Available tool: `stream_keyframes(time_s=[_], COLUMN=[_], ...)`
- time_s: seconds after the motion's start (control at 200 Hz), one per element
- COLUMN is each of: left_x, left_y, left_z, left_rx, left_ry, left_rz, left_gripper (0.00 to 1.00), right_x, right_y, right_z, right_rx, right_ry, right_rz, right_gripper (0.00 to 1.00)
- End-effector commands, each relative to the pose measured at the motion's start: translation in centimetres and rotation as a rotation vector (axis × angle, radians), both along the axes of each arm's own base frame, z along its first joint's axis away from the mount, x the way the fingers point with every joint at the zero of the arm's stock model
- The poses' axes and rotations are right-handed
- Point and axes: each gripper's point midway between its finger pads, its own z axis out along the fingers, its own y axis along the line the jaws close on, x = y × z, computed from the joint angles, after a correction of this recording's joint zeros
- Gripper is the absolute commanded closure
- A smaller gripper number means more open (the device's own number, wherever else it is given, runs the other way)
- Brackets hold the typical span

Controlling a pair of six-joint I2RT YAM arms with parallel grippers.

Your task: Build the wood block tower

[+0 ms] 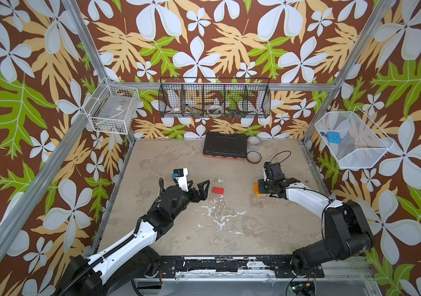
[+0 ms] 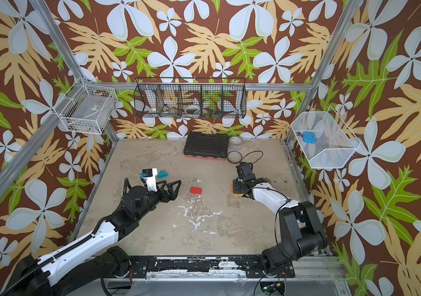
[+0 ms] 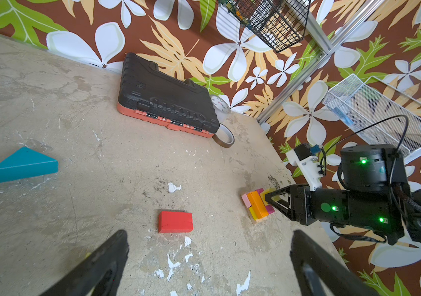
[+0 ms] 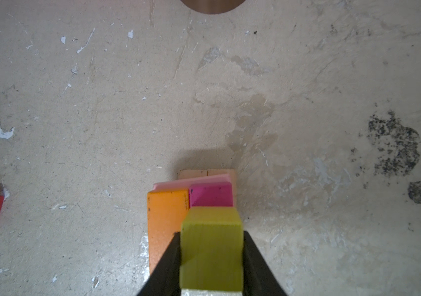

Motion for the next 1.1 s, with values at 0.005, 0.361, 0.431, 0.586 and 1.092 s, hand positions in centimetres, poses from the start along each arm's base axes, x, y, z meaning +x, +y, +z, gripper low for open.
stream_keyframes(time_s=[0.005,0.361,0.431,0.586,1.092], left_x=[0.2,1.6,1.7,1.8,0.4], left_y=[0.0,5.6,8.3,11.7,7.1], left_z=[1.2,-1.6,-2.9,-5.4,-11.4], left_rx=[-0.015,0.068,0.122,0.199,0.426], left_ry=[-0.034,0.071,0.128,0.238,0.455], left_rz=[0.004,0.340,0.499,0.699,0.314], left_gripper=[0.00,0.00,0.00,0.00,0.12], right_x=[0.2,-1.1,-1.6,-2.7,-3.1], right_y=[-0.3,-0.7,-0.9,-1.4,-2.3], right_z=[0.4,5.3,6.8,9.7,12.5], right_rx=[-0.013,0.035,0.049,0.074,0.058], right_ry=[-0.010,-0.149,-0.191,-0.282,-0.370], right_rz=[-0.013,-0.033,-0.039,-0.041,-0.059], right_gripper=[0.54,0.36,0.31,0.22,0.12])
